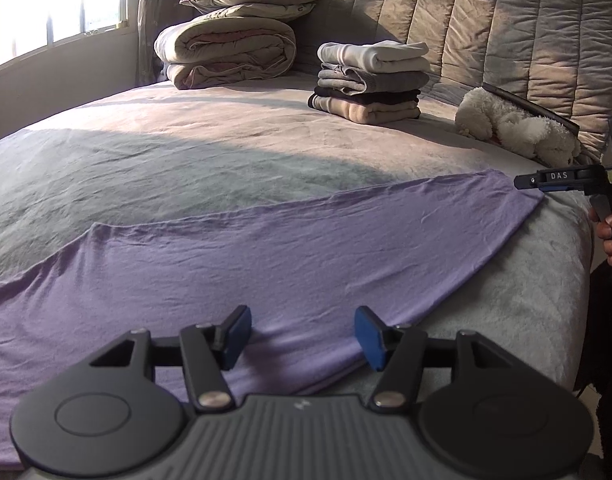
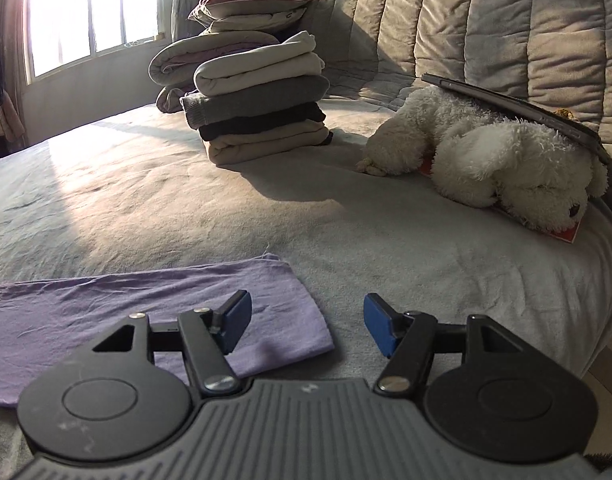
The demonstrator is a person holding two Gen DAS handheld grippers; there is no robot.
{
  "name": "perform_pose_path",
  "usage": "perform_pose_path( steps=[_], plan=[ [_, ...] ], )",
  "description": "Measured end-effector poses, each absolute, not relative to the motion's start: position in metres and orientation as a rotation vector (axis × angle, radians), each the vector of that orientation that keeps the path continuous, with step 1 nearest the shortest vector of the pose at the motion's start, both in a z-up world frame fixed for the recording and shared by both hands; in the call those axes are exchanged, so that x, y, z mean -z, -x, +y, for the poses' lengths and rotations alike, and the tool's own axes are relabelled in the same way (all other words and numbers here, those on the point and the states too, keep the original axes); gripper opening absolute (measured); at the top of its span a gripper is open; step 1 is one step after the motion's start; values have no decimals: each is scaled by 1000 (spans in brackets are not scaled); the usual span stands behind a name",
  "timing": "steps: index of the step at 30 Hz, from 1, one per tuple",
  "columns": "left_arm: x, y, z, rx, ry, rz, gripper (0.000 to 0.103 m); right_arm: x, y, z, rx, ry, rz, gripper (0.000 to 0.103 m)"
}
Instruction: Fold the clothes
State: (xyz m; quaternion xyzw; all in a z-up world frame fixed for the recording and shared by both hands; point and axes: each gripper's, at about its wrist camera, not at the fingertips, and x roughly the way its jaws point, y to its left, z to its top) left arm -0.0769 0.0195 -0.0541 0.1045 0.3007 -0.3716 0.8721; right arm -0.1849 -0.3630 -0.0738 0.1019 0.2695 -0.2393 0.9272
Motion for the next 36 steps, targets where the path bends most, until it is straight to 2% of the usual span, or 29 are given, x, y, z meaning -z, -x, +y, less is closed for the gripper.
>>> perform_pose_path(
  steps=[5,8,10,12,24,28,36],
  plan=[
    [50,70,28,759,-152,662,59,84,178,-357,512,-179,578,63],
    [50,63,32,754,-98,693,59,83,175,-351,486,-149,583,45],
    [49,57,35,761,-42,724,60,82,172,-348,462,-150,587,22],
    [49,51,38,789,24,766,64,80,169,-345,438,-152,591,11],
    [64,21,45,950,503,990,68,37,132,-291,239,-109,563,9],
    [69,16,43,952,580,1020,68,26,119,-256,112,-120,562,9],
    [88,0,66,962,926,1041,68,31,96,-184,-124,-255,614,9]
  ],
)
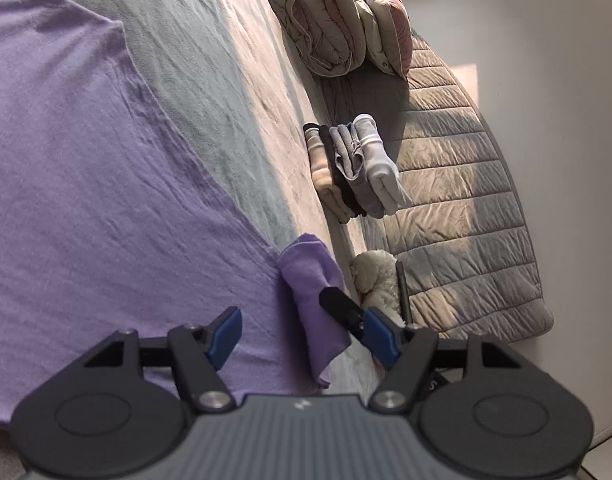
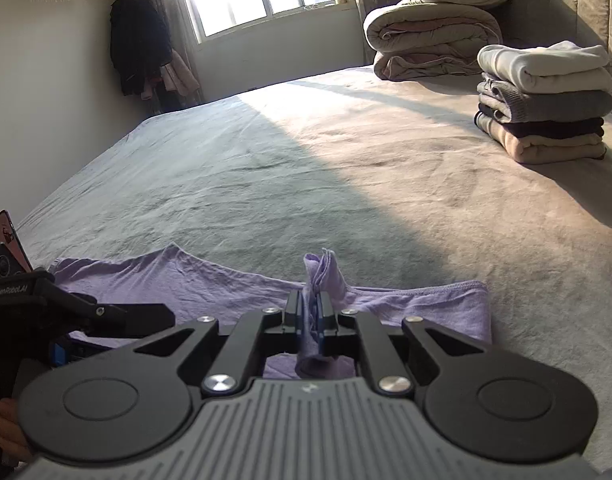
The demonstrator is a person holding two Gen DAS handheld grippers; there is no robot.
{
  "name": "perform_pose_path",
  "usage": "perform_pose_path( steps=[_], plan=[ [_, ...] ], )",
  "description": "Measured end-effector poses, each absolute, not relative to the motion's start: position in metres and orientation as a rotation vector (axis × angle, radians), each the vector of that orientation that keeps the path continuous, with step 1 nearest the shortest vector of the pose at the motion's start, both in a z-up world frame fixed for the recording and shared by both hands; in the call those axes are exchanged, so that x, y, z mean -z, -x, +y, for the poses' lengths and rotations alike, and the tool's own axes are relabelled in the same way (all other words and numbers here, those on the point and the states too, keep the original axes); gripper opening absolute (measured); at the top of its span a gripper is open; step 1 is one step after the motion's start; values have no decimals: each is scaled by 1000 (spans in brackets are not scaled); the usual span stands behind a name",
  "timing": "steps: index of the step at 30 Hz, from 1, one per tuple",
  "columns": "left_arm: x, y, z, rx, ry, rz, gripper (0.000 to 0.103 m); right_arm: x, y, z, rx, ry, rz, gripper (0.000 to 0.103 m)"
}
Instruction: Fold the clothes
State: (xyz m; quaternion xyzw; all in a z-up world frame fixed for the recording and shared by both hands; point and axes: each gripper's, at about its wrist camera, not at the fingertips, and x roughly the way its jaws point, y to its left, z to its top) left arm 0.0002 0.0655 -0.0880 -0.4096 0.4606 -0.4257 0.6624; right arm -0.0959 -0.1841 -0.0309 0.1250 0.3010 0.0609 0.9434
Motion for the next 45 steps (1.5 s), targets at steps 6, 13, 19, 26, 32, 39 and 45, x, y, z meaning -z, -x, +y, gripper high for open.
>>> perform_pose_path(
  steps=[6,13,19,26,32,39,45],
  plan=[
    [88,-1,70,930,957,1026,67,35,91,-151,-217,-311,644,9],
    [79,-1,79,803,876,982,38,36,93,-132,-293,-374,673,9],
    [66,2,95,697,765,901,7,36,86,-112,-343,-416,678,10],
    [42,-14,139,621,596,804,5,37,61,-79,-417,-542,660,10],
    [30,-20,190,527,449,740,5,41,31,-22,-481,-579,671,10],
    [30,-29,250,396,428,665,4,48,4,42,-520,-609,665,11],
    [34,-39,280,318,463,641,4,58,-18,74,-532,-676,677,11]
  ],
)
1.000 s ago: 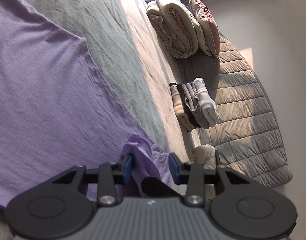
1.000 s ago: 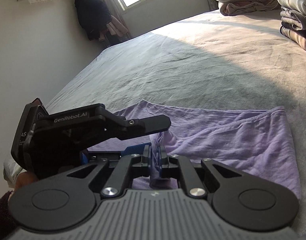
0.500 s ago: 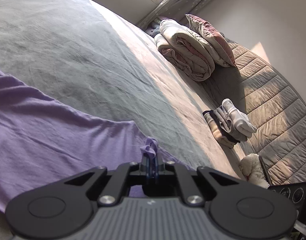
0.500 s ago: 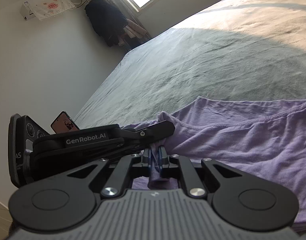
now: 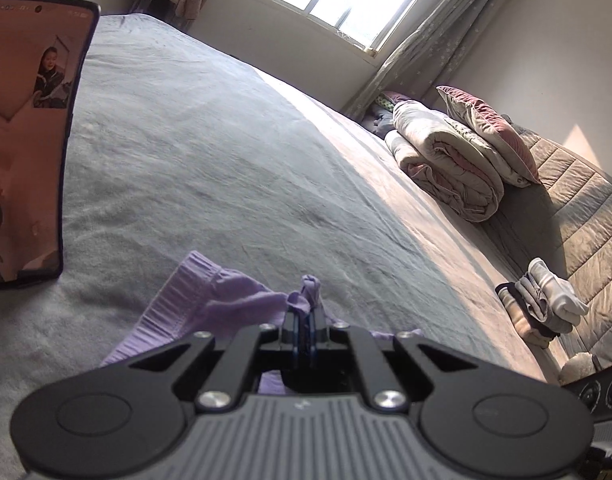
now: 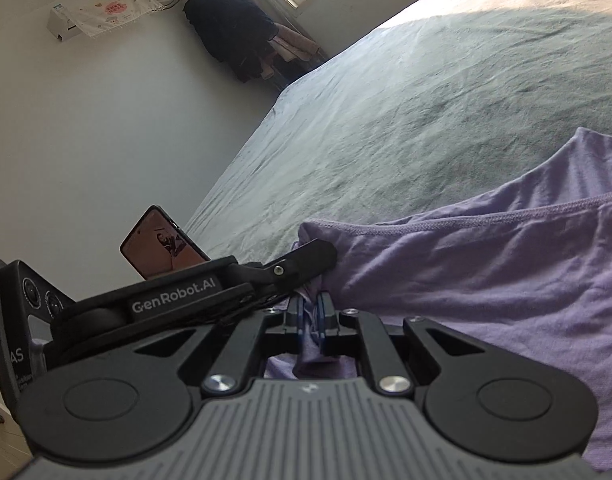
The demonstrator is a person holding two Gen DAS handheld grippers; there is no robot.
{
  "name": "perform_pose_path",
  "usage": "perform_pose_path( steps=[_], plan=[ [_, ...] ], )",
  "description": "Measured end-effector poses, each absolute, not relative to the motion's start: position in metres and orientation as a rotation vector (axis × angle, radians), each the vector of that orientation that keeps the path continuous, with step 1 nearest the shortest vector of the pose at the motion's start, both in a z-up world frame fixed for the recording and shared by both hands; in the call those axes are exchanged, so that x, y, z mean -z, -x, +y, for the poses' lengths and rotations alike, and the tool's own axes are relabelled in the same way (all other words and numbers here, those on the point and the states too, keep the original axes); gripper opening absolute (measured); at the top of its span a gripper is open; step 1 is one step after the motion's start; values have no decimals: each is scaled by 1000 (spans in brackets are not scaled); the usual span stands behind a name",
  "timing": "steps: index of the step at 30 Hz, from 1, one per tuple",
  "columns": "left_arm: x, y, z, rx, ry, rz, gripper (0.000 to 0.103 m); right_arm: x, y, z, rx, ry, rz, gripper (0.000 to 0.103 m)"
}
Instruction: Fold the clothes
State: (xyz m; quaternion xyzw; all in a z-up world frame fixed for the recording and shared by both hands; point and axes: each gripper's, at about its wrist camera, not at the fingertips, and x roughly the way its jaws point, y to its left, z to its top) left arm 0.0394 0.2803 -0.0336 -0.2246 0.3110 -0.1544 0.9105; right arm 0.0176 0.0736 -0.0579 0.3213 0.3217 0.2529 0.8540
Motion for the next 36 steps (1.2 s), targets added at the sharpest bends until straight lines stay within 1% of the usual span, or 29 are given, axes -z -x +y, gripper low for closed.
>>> perform_pose_path(
  steps=[9,11,13,14,16,19,23,27,30,34,35,36],
  plan=[
    [46,-44,310,198,544,614,5,73,-40,104,-541,-765,699,12],
    [48,-41,317,177,566,627,8,78,-42,106,-544,-781,721,17],
    [49,-36,326,167,605,626,16,83,-44,105,-557,-825,751,17],
    [48,-33,330,163,622,619,18,85,-45,102,-567,-860,765,17],
    [43,-24,340,145,649,592,19,86,-46,96,-610,-929,796,17],
    [37,-11,349,152,680,560,21,79,-42,76,-650,-957,804,17],
    [34,-1,338,212,640,558,21,71,-37,38,-609,-951,791,17],
    [42,-5,304,276,515,581,21,61,-23,-8,-541,-877,734,18],
    [59,-13,284,276,423,648,28,51,-5,-37,-458,-743,704,18],
    [66,-16,289,266,442,668,26,51,16,-70,-356,-545,710,18],
    [62,-15,290,266,453,664,28,53,18,-76,-323,-505,713,18],
    [59,-13,291,273,454,651,33,55,21,-84,-298,-486,711,18]
  ],
)
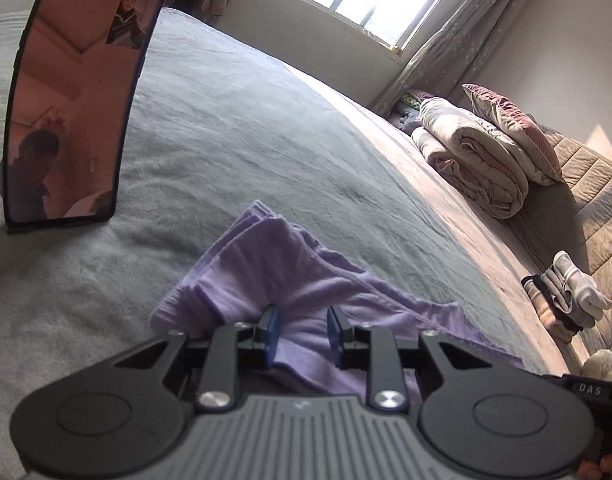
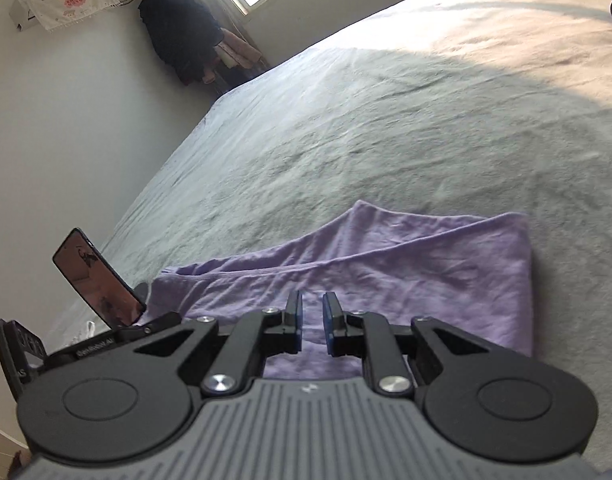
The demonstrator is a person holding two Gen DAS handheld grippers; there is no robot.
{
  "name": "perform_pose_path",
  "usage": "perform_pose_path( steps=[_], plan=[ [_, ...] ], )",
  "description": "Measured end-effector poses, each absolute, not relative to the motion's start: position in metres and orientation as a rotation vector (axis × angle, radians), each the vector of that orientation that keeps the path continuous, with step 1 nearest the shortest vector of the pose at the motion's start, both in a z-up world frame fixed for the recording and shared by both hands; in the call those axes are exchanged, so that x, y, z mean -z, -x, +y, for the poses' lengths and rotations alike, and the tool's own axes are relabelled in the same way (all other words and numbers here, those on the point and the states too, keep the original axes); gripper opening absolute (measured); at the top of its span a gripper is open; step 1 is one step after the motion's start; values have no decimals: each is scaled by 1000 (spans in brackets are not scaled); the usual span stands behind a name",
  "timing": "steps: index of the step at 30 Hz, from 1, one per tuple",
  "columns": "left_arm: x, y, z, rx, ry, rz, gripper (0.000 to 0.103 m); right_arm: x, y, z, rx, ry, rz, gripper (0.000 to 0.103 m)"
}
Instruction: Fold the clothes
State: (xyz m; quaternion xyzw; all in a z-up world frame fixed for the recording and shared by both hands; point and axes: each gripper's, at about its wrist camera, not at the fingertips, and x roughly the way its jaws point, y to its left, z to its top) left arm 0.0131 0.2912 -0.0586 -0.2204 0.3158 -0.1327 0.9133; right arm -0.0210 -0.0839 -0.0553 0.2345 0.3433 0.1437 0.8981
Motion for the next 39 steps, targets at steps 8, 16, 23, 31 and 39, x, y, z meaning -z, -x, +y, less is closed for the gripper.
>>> perform_pose_path(
  steps=[8,16,23,31,39],
  plan=[
    [52,-24,283,257,470,553,38,65,42,-149,-199,-564,613,53],
    [65,-38,276,94,390,547,29,73,17,-151,-118,-449,616,12],
    [46,-17,254,108,231,521,53,64,14,-143,-85,-309,604,27],
    [50,16,252,233,77,503,55,47,60,-82,-261,-35,526,40],
    [58,12,263,239,73,572,53,57,67,-20,-411,75,570,40]
  ],
)
